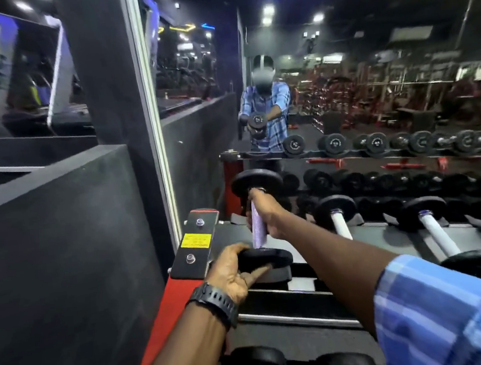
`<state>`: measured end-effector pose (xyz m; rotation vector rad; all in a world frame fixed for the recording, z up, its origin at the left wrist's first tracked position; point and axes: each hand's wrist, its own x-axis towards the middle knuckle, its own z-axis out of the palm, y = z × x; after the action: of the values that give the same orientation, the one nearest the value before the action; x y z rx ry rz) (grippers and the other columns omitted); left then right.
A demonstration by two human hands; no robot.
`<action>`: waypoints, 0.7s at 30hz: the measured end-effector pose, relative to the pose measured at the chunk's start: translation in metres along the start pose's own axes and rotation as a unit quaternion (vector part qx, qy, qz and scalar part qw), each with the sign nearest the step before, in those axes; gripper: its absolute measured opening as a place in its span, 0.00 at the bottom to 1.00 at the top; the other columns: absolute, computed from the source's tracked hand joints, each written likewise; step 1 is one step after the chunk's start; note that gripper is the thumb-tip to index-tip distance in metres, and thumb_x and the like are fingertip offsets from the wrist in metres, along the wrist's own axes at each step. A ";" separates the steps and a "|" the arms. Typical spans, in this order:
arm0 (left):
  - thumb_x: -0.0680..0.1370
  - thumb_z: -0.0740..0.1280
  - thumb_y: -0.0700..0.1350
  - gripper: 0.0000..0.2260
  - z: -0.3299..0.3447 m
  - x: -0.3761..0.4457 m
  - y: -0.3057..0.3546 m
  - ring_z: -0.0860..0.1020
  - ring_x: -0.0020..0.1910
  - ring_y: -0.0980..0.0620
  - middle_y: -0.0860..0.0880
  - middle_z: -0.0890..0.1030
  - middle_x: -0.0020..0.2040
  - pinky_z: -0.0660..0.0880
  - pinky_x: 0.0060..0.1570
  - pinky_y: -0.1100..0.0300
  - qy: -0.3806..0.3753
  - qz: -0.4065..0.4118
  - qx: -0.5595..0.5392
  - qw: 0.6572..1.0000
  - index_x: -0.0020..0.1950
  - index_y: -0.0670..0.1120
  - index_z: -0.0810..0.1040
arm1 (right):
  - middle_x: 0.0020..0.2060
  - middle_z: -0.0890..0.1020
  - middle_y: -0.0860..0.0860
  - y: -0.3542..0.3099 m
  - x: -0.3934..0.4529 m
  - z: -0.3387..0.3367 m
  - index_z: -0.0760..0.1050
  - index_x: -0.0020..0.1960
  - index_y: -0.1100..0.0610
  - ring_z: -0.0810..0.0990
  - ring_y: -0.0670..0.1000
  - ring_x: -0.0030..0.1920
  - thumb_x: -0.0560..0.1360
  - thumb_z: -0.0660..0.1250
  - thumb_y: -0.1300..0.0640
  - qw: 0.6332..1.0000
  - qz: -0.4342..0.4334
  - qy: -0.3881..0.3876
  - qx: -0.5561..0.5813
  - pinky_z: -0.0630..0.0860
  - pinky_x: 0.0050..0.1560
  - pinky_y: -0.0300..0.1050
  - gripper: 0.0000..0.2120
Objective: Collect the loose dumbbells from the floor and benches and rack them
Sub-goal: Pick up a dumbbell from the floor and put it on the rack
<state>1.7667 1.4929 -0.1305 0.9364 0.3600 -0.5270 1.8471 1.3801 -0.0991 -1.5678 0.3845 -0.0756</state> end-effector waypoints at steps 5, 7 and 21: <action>0.81 0.62 0.39 0.08 0.002 0.061 0.006 0.77 0.44 0.37 0.37 0.77 0.46 0.78 0.21 0.48 0.009 -0.038 0.014 0.999 0.44 0.37 0.72 | 0.34 0.75 0.56 0.039 0.070 0.005 0.71 0.48 0.60 0.76 0.53 0.31 0.82 0.52 0.52 0.999 0.031 0.003 -0.016 0.75 0.34 0.45 0.14; 0.82 0.61 0.39 0.08 -0.002 0.081 0.005 0.78 0.45 0.37 0.38 0.77 0.45 0.79 0.28 0.44 0.021 -0.048 0.017 0.999 0.44 0.37 0.72 | 0.34 0.75 0.57 0.055 0.086 0.007 0.71 0.49 0.61 0.76 0.54 0.30 0.82 0.52 0.54 0.999 0.045 0.010 -0.018 0.76 0.34 0.47 0.13; 0.80 0.65 0.55 0.21 -0.028 0.097 0.002 0.84 0.37 0.37 0.32 0.83 0.40 0.83 0.34 0.51 -0.007 -0.087 0.226 0.970 0.49 0.35 0.74 | 0.53 0.79 0.62 0.081 0.095 -0.017 0.73 0.63 0.67 0.80 0.60 0.55 0.82 0.56 0.44 0.984 0.030 0.038 -0.170 0.77 0.59 0.52 0.27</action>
<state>1.8452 1.4911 -0.1934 1.3473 0.3153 -0.7957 1.9157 1.3370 -0.1960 -1.8918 0.5258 -0.0245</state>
